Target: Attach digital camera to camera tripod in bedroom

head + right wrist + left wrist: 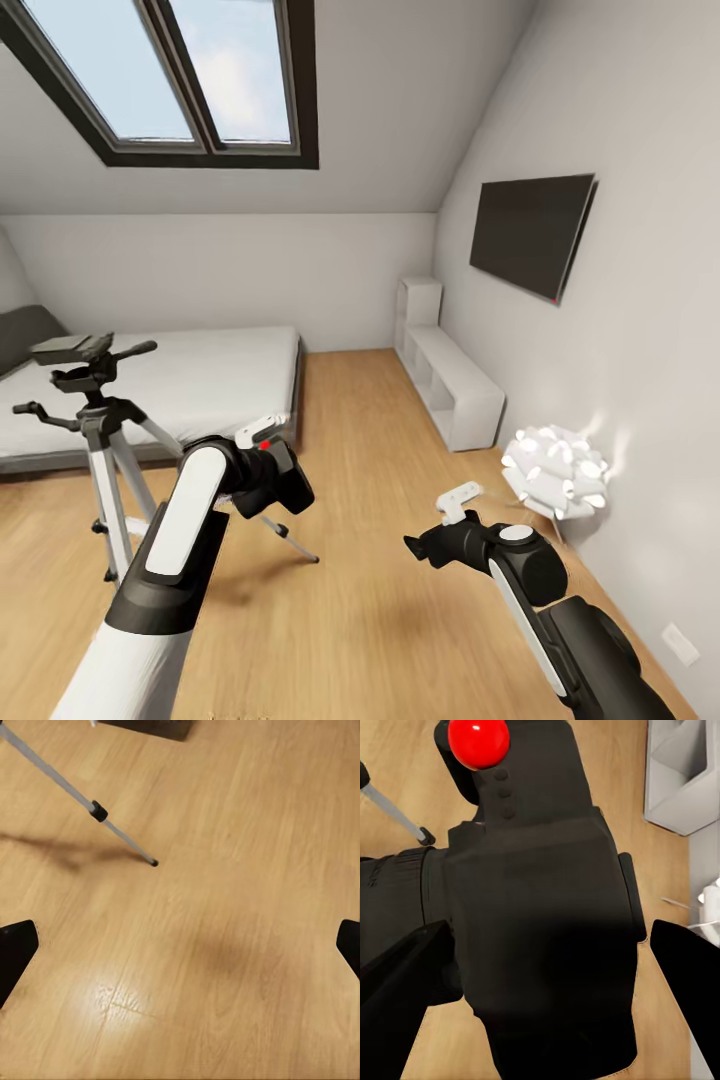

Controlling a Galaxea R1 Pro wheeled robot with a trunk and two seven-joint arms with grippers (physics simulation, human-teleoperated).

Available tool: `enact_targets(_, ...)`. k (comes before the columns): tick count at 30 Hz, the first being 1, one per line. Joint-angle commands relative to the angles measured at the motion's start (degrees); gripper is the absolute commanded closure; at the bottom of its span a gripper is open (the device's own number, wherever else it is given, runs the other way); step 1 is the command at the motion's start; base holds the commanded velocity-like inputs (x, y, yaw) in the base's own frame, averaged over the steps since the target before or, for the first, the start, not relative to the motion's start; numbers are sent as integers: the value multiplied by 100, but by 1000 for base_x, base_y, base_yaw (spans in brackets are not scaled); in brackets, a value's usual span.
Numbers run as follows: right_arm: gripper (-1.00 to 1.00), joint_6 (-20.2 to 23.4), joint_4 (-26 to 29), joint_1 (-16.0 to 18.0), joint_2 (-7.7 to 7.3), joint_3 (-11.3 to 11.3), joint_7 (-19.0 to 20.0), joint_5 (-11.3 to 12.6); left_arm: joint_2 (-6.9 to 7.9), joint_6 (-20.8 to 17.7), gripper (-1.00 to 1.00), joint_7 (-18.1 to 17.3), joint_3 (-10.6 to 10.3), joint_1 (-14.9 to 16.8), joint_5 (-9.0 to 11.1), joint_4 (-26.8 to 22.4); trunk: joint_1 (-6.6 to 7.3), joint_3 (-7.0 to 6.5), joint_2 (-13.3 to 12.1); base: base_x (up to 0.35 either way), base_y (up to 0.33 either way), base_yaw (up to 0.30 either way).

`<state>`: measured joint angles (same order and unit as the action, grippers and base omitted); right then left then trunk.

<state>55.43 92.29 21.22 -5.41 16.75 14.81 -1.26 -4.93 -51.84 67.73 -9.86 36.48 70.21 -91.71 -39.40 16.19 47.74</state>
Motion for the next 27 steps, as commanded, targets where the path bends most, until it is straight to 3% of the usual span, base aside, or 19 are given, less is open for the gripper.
enact_targets(1,-100,24,8,4,-5,6,14,-15,-4,-28,100,56,-4,10,45,-1,-1,8,5,0,0,298)
enact_targets(11,-100,13,8,2,-3,12,13,-14,-14,-47,100,37,-36,10,45,-27,-1,8,5,0,-42,298)
enact_targets(24,-100,25,-14,49,12,-20,39,39,30,-76,100,37,-40,2,45,-34,-1,8,5,0,-308,298)
enact_targets(27,-100,-26,-57,73,8,-9,203,42,60,-117,100,-14,-38,-5,69,-38,-1,8,5,0,-343,298)
